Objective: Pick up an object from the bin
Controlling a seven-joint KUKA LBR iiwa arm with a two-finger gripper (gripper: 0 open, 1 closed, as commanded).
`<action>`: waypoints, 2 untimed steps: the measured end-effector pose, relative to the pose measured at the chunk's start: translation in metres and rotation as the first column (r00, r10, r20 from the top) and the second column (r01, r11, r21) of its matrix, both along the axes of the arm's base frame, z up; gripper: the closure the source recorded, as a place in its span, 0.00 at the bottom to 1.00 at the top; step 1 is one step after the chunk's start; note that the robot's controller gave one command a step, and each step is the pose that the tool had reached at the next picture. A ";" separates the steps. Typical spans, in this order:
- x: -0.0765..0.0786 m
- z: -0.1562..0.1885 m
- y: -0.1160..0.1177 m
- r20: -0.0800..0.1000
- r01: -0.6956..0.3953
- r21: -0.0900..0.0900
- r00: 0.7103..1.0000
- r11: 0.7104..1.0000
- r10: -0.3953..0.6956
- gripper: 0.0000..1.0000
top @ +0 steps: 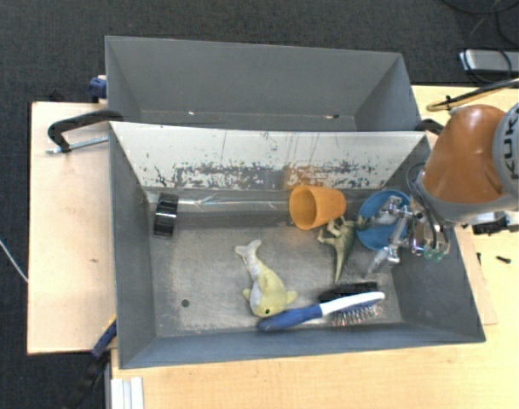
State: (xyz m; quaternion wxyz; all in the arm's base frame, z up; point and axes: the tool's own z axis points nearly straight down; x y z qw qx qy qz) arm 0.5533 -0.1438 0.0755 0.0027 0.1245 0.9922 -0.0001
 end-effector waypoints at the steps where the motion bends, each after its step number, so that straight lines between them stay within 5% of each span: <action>1: 0.003 0.004 0.001 0.004 -0.001 0.001 1.000 1.000 0.001 1.00; 2: 0.006 0.073 0.002 0.008 -0.004 0.000 1.000 1.000 0.004 1.00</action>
Offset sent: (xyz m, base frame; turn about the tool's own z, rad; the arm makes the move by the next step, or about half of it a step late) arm 0.0000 0.0000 0.0000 0.0000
